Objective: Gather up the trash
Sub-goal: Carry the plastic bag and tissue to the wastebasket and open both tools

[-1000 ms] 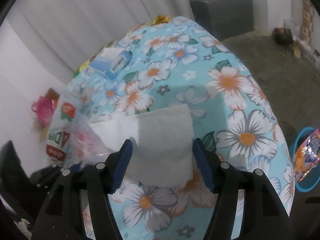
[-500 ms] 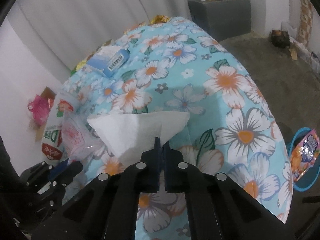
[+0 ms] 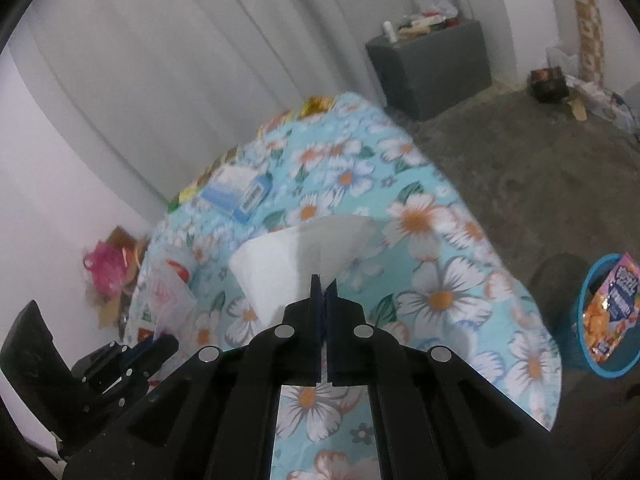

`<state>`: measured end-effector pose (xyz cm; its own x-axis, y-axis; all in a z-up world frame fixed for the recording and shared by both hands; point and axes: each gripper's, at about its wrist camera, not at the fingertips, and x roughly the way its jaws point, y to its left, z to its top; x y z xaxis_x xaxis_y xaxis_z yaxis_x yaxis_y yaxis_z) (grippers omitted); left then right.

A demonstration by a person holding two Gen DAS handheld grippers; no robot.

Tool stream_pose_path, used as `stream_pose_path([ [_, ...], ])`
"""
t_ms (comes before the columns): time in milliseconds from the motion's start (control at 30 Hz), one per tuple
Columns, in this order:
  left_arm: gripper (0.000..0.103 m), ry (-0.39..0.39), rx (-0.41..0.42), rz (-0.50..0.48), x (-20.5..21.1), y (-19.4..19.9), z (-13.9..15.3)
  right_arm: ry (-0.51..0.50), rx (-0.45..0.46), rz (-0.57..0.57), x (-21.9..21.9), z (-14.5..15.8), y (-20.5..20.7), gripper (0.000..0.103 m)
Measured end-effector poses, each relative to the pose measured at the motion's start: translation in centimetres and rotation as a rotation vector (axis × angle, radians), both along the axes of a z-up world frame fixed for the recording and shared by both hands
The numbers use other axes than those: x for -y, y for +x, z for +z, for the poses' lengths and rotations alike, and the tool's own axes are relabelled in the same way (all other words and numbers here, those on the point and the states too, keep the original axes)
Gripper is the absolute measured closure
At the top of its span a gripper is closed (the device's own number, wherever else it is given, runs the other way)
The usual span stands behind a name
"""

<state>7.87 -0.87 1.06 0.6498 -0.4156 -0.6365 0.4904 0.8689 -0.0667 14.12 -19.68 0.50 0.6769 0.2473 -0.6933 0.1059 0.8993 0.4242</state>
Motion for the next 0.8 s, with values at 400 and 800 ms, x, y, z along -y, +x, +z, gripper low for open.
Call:
stream_pose_path([
  [400, 0.096, -0.044, 0.032, -0.101, 3.6, 0.4, 3.3, 0.05, 0.103, -0.127, 4.9, 2.5, -3.6, 0.103],
  [800, 0.096, -0.104, -0.013, -0.314, 13.2, 1.8, 5.6, 0.031, 0.144, -0.407, 14.9, 2.7, -10.5, 0.103],
])
